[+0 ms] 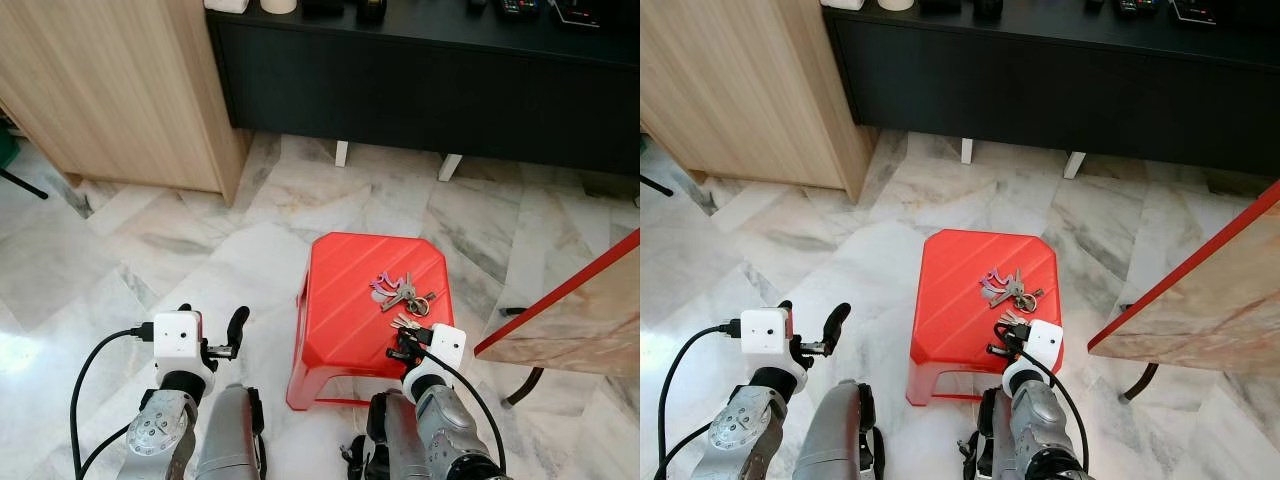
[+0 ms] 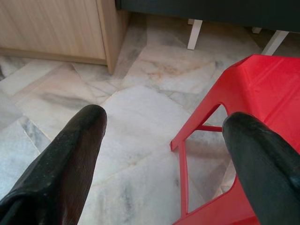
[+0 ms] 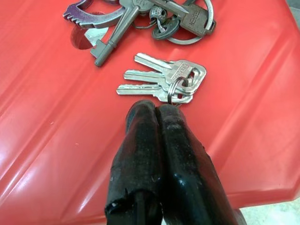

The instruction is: Hang keys on a hook

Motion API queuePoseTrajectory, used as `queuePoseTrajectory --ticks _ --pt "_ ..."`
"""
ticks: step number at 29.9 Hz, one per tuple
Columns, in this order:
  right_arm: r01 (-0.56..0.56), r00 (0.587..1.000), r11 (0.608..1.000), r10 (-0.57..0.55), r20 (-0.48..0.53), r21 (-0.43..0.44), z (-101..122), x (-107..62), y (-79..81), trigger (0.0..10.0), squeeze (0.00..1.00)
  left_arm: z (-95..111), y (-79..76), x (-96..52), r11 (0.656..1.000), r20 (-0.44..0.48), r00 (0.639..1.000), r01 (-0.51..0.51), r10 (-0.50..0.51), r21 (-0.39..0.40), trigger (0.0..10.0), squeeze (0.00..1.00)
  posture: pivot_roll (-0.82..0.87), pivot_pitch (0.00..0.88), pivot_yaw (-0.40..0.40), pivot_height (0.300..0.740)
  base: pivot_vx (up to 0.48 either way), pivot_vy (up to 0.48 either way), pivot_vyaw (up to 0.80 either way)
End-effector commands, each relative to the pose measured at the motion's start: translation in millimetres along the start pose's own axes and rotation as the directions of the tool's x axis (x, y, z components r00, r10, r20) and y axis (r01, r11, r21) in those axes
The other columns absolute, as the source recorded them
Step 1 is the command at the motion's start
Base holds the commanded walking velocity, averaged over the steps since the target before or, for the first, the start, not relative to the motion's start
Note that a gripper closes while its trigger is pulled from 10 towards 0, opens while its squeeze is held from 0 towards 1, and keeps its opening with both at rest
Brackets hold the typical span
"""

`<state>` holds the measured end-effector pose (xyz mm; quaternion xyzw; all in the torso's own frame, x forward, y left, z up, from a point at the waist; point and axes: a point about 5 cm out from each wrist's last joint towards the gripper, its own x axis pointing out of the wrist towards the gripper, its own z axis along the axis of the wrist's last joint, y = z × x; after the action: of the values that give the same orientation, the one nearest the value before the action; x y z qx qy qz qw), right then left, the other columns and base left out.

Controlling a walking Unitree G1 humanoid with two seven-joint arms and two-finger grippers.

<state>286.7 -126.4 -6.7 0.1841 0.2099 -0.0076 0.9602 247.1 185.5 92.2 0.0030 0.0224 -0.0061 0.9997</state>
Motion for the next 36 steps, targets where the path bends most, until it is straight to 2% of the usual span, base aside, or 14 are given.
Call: queuePoseTrajectory --ticks 1,6,7,19,22,25,29,30,31,32,36 --pt "0.013 1.000 1.000 -0.013 -0.021 -0.014 -8.9 -4.4 -3.8 10.0 0.00 -9.8 1.8 -4.3 1.000 -0.049 0.999 -0.007 0.008 0.012 10.0 0.00 0.13 0.270 -0.059 0.622 0.000 0.000 0.00" --pt "0.004 1.000 1.000 -0.004 -0.012 -0.019 -9.5 -5.4 -2.8 10.0 0.00 -10.8 3.5 -4.9 1.000 -0.054 0.998 -0.009 0.010 0.017 10.0 0.00 0.13 0.268 -0.057 0.622 0.000 0.000 0.00" --pt "-0.001 1.000 1.000 0.000 -0.009 -0.018 -9.7 -5.6 -2.2 10.0 1.00 -10.9 3.5 -4.8 1.000 -0.055 0.998 -0.009 0.010 0.019 10.0 0.00 0.13 0.268 -0.057 0.622 0.000 0.000 0.00" --pt "-0.024 0.999 0.999 0.025 0.035 -0.028 -14.6 -12.4 2.0 10.0 1.00 -11.7 6.7 -3.4 0.999 -0.058 0.998 -0.014 0.016 0.029 10.0 0.00 0.12 0.262 -0.061 0.622 0.000 0.000 0.00" --pt "-0.045 0.996 0.998 0.049 0.077 -0.048 -11.5 -14.1 5.0 10.0 1.00 -11.9 7.7 -3.2 0.999 -0.060 0.998 -0.016 0.019 0.041 10.0 0.00 0.12 0.259 -0.059 0.622 0.000 0.000 0.00" --pt "-0.086 0.981 0.994 0.096 0.170 -0.064 -0.8 -15.6 12.1 10.0 1.00 -13.2 7.4 -3.0 0.999 -0.063 0.998 -0.014 0.016 0.045 10.0 0.00 0.12 0.255 -0.058 0.622 0.000 0.000 0.00" --pt "-0.082 0.965 0.995 0.095 0.245 -0.064 11.7 -16.1 14.5 10.0 1.00 -13.9 5.5 -2.8 0.999 -0.063 0.998 -0.010 0.013 0.042 10.0 0.00 0.12 0.253 -0.059 0.622 0.000 0.000 0.00" --pt "-0.061 0.963 0.996 0.077 0.259 -0.068 14.1 -16.5 13.0 10.0 0.93 -14.2 5.1 -2.7 0.999 -0.063 0.998 -0.009 0.011 0.042 10.0 0.00 0.12 0.253 -0.060 0.622 0.000 0.000 0.00" --pt "-0.011 0.965 0.997 0.031 0.260 -0.078 15.2 -16.1 7.8 10.0 0.11 -14.3 5.0 -2.7 0.999 -0.062 0.998 -0.008 0.011 0.042 10.0 0.00 0.12 0.252 -0.061 0.622 0.000 0.000 0.00" --pt "0.014 0.965 0.997 0.007 0.263 -0.075 15.9 -16.0 4.7 10.0 0.00 -14.4 4.9 -2.7 0.999 -0.062 0.998 -0.008 0.011 0.042 10.0 0.00 0.12 0.252 -0.061 0.622 0.000 0.000 0.00" --pt "0.073 0.971 0.995 -0.056 0.233 -0.063 13.7 -14.6 -5.7 10.0 0.00 -14.9 4.7 -2.9 0.999 -0.063 0.998 -0.009 0.011 0.042 10.0 0.00 0.12 0.253 -0.060 0.622 0.000 0.000 0.00"
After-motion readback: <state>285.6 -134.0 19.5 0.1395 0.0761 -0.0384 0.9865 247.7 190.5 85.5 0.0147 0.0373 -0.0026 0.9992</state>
